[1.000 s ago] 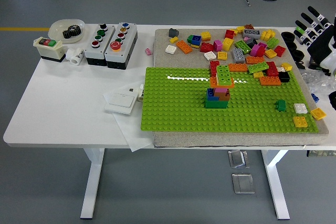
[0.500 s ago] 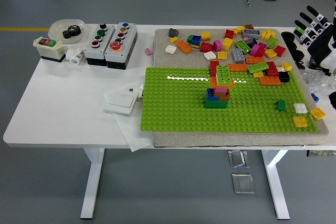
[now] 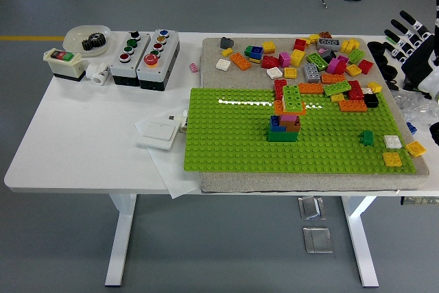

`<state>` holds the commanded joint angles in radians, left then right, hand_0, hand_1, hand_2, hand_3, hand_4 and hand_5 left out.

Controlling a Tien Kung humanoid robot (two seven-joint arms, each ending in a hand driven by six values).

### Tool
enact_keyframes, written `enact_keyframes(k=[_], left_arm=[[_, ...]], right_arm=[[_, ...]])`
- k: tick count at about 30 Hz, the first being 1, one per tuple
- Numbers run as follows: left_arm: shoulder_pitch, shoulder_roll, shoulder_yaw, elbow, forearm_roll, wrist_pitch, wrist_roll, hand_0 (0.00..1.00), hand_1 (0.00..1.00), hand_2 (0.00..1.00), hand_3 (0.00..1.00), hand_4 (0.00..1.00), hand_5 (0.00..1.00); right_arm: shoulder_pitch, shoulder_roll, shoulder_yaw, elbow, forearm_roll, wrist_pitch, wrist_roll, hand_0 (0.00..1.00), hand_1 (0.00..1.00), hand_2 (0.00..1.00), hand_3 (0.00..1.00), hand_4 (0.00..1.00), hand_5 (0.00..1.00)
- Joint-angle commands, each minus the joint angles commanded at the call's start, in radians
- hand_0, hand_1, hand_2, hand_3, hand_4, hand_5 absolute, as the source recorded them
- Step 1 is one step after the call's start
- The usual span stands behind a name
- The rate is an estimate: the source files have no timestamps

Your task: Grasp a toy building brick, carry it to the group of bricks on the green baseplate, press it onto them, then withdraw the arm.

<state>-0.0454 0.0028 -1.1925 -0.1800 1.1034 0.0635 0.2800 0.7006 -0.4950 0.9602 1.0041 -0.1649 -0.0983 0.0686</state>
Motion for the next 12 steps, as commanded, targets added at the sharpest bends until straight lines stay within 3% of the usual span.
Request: enact_keyframes(k=[12], left_arm=[[0.007,0.002,-0.001,0.000,0.012,-0.002,0.004,0.857,0.784,0.784,0.607,0.679,0.614]], right_arm=[[-0.008,0.001,-0.006,-0.004,-0.007,0.002,-0.003,0.960,0.863,0.875,0.872,0.998,0.998]])
